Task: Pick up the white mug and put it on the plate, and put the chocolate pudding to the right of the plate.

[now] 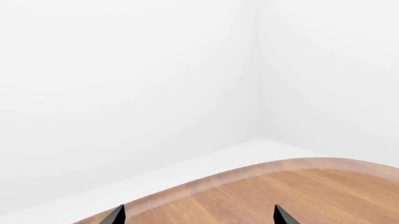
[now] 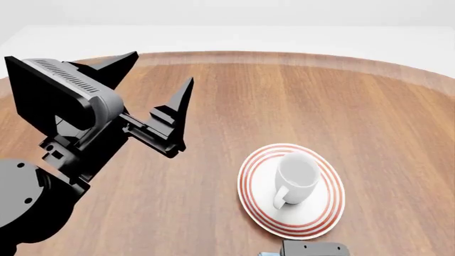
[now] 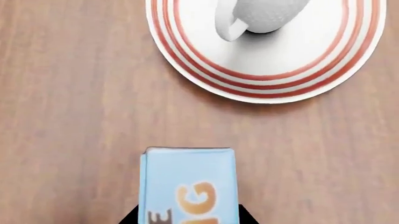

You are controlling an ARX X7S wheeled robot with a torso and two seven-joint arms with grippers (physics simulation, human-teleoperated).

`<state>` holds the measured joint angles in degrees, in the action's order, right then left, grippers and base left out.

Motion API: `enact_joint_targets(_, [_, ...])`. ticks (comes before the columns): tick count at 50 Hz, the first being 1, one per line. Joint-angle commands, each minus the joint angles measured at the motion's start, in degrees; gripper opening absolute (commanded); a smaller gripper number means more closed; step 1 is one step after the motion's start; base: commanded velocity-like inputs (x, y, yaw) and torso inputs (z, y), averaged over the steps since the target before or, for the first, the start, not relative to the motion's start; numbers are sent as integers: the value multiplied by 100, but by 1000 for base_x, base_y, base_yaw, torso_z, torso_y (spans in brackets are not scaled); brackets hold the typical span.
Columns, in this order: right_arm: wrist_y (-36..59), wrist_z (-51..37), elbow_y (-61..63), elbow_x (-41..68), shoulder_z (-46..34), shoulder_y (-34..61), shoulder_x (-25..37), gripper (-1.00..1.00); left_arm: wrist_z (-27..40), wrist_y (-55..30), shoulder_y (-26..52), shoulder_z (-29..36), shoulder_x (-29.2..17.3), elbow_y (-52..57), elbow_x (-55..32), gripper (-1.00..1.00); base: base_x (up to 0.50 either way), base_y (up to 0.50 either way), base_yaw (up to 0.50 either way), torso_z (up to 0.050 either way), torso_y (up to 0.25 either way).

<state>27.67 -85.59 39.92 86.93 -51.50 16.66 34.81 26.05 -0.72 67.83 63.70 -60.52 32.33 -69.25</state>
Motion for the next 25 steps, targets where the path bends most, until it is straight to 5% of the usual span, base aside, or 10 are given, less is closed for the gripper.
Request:
enact_joint_targets(1, [66,116,-107,-91,-44,51,-50,-100,-2,-11,-5,-12,6,-6,-1,100,0,0,3,0,0])
enact_joint_targets(16, [27,60,108,-20,75,146,61,-100,-3,-15,-28,-23,5,-5,6,100,2,0,1,0,0])
enact_joint_targets(25, [-300,-426,1475,795,754,755,871,-100,4,-25,-21,-46,-23,13,-11,100,0,0,0,0,0])
